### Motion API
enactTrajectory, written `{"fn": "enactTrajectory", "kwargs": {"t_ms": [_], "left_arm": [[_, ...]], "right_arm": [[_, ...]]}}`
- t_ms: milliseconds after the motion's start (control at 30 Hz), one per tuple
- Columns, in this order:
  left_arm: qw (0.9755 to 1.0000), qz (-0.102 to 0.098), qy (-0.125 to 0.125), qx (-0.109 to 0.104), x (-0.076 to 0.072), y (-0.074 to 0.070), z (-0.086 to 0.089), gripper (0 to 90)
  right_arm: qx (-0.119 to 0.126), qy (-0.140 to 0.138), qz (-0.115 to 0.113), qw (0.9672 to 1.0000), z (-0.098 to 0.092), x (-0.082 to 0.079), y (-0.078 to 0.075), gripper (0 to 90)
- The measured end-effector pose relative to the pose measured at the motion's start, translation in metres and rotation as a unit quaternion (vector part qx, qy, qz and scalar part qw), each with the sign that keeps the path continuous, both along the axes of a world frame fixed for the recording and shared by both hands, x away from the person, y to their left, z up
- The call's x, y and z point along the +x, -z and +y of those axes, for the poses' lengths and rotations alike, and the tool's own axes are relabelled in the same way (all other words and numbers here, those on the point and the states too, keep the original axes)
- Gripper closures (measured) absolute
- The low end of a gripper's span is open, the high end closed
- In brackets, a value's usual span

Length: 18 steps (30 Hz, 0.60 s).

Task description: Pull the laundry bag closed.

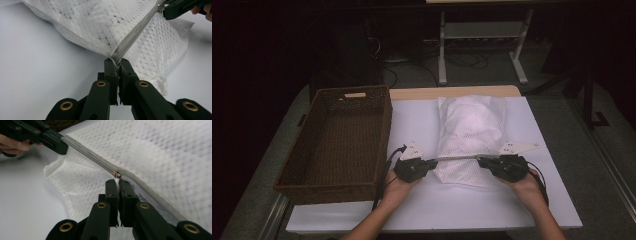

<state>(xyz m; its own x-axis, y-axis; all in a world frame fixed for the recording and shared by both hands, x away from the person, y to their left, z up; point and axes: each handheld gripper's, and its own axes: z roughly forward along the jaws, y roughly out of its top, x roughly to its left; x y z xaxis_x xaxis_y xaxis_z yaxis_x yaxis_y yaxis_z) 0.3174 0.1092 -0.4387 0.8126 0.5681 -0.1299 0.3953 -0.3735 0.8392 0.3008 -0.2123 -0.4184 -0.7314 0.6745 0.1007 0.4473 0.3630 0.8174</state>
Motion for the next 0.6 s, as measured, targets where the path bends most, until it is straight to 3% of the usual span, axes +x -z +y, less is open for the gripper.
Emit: {"fn": "enactTrajectory", "kwargs": {"t_ms": [200,600], "left_arm": [[0.9999,0.012,-0.004,-0.006,0.001,0.001,0.002,86.7],[0.9999,0.013,-0.005,-0.001,0.001,0.002,0.002,86.7]], "right_arm": [[-0.007,0.018,-0.003,0.9998,-0.016,-0.003,0.001,86.4],[-0.023,0.064,0.000,0.9977,-0.064,-0.014,0.006,86.4]]}}
